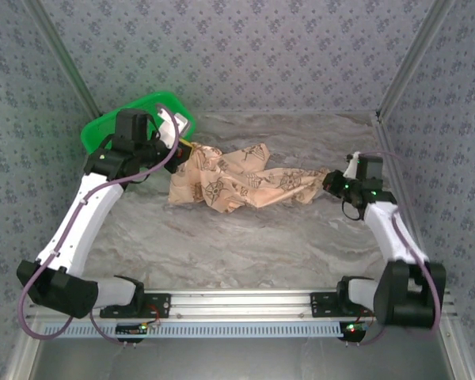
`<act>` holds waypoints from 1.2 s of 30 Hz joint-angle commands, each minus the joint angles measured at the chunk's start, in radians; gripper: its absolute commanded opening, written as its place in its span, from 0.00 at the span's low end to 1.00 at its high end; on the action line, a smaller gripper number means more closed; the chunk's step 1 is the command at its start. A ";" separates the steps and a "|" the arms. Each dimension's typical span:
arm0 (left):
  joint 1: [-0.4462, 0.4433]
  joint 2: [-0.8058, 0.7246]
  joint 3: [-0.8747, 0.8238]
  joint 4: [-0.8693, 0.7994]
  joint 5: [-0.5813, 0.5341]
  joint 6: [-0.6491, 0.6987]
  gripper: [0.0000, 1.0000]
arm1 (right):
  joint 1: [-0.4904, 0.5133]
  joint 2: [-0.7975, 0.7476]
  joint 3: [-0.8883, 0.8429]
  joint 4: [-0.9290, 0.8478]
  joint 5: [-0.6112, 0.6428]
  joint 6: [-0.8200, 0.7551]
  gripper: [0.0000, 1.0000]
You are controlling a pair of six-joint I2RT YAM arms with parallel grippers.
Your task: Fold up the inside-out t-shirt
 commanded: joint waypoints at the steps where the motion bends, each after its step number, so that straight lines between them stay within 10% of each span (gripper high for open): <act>1: -0.043 -0.080 0.051 -0.056 0.081 -0.004 0.00 | -0.005 -0.162 0.072 -0.223 0.084 0.013 0.00; 7: -0.012 -0.043 0.139 -0.037 0.087 -0.043 0.00 | -0.010 -0.128 0.274 -0.367 0.166 0.029 0.00; 19: 0.080 0.248 0.165 -0.019 -0.038 -0.012 0.00 | 0.026 0.644 0.630 -0.362 0.000 -0.083 0.00; 24: 0.102 0.308 0.160 0.011 -0.060 0.004 0.00 | 0.030 0.624 0.551 -0.300 -0.003 -0.084 0.37; 36: 0.112 0.324 0.171 0.000 -0.024 0.016 0.00 | 0.071 0.561 0.306 -0.256 -0.020 -0.102 0.46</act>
